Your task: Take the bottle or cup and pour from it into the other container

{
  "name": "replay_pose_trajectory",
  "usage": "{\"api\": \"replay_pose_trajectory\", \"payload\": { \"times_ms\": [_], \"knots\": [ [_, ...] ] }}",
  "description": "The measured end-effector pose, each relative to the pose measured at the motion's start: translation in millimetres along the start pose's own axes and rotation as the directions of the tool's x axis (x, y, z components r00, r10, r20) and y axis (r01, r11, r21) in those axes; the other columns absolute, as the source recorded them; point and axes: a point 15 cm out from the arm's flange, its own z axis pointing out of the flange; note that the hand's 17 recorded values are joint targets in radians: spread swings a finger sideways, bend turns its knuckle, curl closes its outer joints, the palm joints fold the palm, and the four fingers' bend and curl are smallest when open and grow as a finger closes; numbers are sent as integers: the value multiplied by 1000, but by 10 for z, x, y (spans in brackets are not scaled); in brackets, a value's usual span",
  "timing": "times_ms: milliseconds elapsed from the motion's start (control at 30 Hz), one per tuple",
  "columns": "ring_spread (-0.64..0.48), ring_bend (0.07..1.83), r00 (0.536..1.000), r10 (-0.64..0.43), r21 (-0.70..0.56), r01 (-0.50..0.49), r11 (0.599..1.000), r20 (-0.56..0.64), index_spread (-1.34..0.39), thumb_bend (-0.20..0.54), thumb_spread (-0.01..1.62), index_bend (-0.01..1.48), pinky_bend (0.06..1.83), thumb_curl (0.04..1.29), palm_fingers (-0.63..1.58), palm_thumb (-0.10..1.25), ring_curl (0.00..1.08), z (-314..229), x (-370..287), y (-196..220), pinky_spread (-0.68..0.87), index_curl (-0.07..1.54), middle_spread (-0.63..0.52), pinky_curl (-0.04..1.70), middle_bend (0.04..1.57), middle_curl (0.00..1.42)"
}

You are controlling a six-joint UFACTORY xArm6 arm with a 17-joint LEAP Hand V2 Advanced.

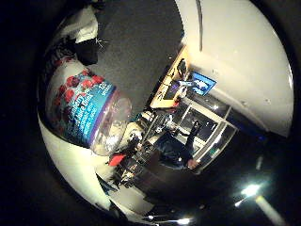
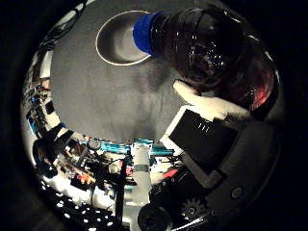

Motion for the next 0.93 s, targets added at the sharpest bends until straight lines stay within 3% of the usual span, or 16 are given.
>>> {"api": "replay_pose_trajectory", "payload": {
  "times_ms": [933],
  "knots": [
    [-254,1269,998,67,3,-67,998,0,-209,-23,406,1163,1278,938,1114,1002,889,39,-14,-64,-236,843,-120,967,1364,802]
  ]
}}
